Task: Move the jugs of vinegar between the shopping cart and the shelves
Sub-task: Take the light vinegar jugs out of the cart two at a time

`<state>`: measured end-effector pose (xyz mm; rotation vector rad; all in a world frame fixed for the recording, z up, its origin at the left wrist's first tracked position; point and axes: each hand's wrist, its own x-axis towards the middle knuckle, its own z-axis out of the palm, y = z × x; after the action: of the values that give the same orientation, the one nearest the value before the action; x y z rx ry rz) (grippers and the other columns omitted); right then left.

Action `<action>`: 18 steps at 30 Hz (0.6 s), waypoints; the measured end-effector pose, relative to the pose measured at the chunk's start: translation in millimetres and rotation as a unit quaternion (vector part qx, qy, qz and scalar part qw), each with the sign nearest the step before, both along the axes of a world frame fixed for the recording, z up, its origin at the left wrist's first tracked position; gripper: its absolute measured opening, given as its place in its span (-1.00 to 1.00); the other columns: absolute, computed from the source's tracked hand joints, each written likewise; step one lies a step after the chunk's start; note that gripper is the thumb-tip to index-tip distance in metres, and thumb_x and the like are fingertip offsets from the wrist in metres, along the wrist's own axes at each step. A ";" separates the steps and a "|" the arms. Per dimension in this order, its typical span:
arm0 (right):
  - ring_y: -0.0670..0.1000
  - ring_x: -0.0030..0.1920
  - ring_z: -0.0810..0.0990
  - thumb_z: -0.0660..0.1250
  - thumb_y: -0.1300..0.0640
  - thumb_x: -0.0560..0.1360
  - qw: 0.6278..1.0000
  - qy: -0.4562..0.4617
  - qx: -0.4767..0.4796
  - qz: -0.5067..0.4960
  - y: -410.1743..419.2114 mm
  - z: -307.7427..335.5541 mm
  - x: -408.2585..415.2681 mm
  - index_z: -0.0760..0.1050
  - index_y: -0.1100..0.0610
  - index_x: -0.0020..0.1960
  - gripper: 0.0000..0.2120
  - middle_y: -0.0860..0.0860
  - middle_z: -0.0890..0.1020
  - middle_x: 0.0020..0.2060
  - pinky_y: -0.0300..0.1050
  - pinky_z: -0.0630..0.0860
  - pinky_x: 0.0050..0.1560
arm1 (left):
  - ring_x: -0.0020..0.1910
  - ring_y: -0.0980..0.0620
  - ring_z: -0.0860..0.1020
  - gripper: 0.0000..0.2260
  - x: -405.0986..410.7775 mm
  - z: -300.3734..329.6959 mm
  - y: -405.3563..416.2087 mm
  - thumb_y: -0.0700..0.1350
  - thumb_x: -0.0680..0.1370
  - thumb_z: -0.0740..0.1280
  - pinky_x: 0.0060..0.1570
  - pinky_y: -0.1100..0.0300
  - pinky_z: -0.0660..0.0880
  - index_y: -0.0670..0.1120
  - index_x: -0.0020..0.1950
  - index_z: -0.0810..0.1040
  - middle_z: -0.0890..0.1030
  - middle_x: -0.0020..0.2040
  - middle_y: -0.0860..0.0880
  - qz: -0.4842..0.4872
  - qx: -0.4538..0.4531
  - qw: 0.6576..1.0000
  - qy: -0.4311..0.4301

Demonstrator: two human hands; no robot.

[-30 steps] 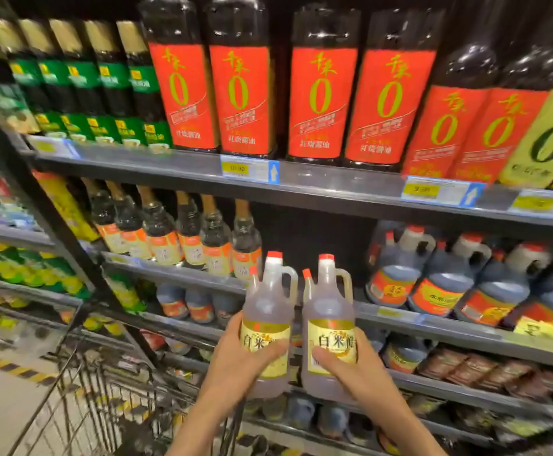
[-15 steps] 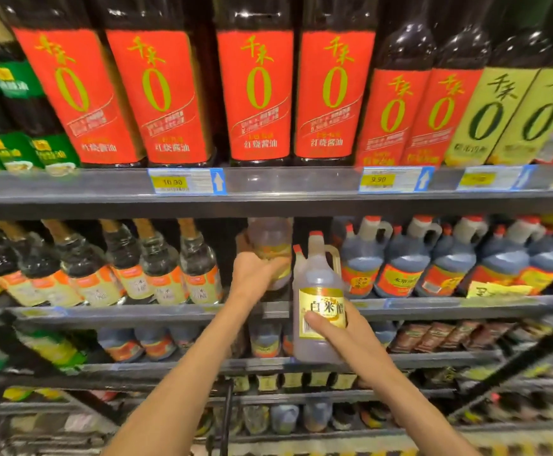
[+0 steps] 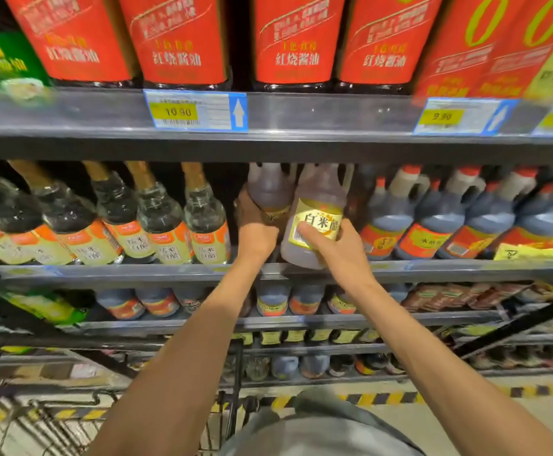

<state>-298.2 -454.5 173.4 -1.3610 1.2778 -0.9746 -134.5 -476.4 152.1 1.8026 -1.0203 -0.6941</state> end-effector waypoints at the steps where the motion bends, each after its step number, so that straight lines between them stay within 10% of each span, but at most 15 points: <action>1: -0.17 0.00 0.66 0.58 -0.06 0.42 1.000 0.000 -0.008 -0.017 -4.6 -0.8 4.3 0.46 0.06 0.24 -0.49 -0.09 0.66 0.03 -0.30 0.54 -0.11 | 0.33 -0.21 0.50 -0.38 1.7 -3.9 -3.9 -0.23 0.45 0.52 0.31 -0.03 0.46 -0.29 0.45 0.37 0.51 0.33 -0.26 0.021 -0.040 0.999 -0.008; 6: -0.13 -0.05 0.70 0.64 -0.05 0.31 0.996 0.054 -0.055 -0.036 -38.5 -23.4 15.9 0.53 0.16 0.24 -0.39 -0.05 0.72 -0.03 -0.11 0.66 -0.02 | 0.29 -0.19 0.51 -0.32 4.3 -27.7 -10.2 -0.23 0.48 0.43 0.26 0.03 0.47 -0.19 0.55 0.25 0.50 0.36 -0.22 0.040 -0.037 0.998 -0.034; 10: 0.01 0.08 0.66 0.63 0.08 0.29 0.993 0.072 -0.072 -0.051 -58.4 -37.4 20.7 0.36 0.18 0.39 -0.23 0.05 0.66 0.13 -0.11 0.61 0.07 | 0.17 -0.27 0.55 -0.84 9.1 -36.5 -16.9 -0.19 0.58 0.31 -0.04 0.12 0.32 -0.28 0.07 0.50 0.55 0.02 -0.28 0.019 0.084 0.994 -0.062; 14: 0.17 0.36 0.45 0.59 -0.03 0.37 0.983 0.129 -0.120 -0.045 -84.3 -43.7 35.9 0.21 0.29 0.51 -0.10 0.16 0.44 0.38 -0.13 0.37 0.41 | 0.45 -0.22 0.36 -0.35 9.7 -33.3 -32.5 -0.10 0.49 0.49 0.36 0.10 0.30 -0.26 0.47 0.30 0.40 0.43 -0.29 0.038 0.023 0.994 -0.100; 18: 0.21 0.45 0.40 0.57 -0.12 0.38 0.981 0.156 -0.095 -0.059 -106.8 -54.2 39.0 0.09 0.08 0.57 -0.04 0.18 0.34 0.50 0.01 0.38 0.45 | 0.41 -0.21 0.44 -0.20 11.7 -29.0 -53.3 -0.12 0.37 0.60 0.34 -0.05 0.42 -0.27 0.47 0.26 0.39 0.42 -0.25 0.071 -0.008 0.993 -0.098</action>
<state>-259.2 -561.4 119.2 -1.6498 1.5440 -1.0123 -122.9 -529.7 123.1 1.9360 -1.0107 -0.4275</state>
